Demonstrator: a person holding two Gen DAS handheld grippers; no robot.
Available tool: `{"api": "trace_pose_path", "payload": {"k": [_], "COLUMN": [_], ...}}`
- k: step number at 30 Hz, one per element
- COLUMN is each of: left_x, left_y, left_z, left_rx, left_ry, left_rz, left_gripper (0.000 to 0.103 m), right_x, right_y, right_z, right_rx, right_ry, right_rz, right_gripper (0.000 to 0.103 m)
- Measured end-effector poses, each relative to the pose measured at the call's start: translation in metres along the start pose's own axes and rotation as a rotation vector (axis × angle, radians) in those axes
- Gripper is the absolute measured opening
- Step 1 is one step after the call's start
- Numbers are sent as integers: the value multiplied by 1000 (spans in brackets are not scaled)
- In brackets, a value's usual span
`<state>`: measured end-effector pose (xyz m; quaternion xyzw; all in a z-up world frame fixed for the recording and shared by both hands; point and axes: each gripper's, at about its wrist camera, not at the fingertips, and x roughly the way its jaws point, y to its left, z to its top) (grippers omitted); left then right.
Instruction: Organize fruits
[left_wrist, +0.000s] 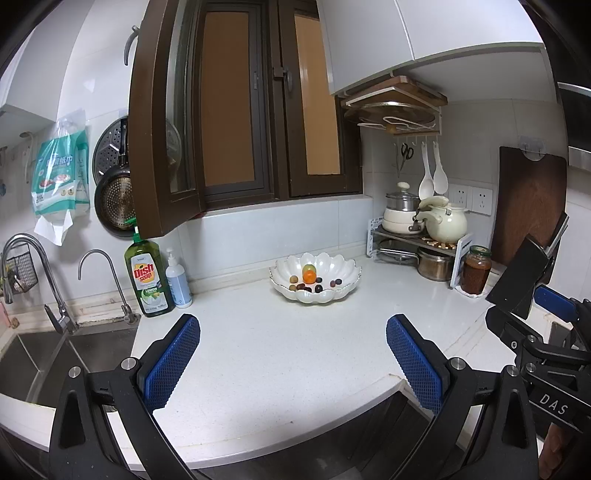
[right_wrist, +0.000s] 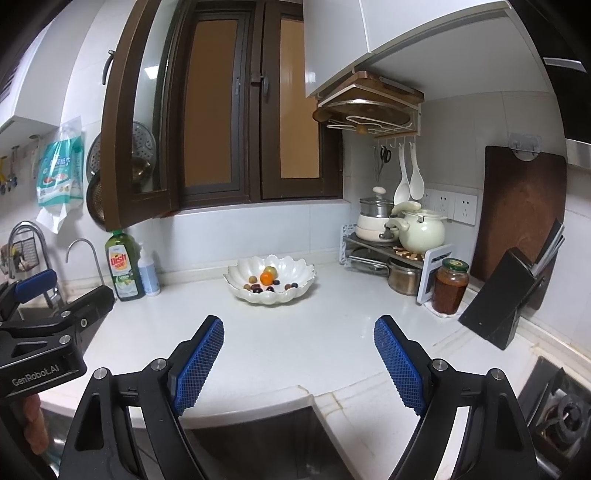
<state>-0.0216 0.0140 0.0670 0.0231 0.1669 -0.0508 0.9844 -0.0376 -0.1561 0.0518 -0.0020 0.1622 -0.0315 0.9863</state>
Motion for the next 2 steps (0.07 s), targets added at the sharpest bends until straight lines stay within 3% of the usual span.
{"api": "trace_pose_path", "payload": {"k": [2], "left_x": [0], "left_y": [1], "left_z": [0], "left_rx": [1], "left_ry": [0], "left_rz": [-1], "left_gripper": [103], "right_x": [0], "right_y": [1], "right_z": [0], "right_rx": [0], "right_ry": [0], "right_rz": [-2], "right_gripper": [85]}}
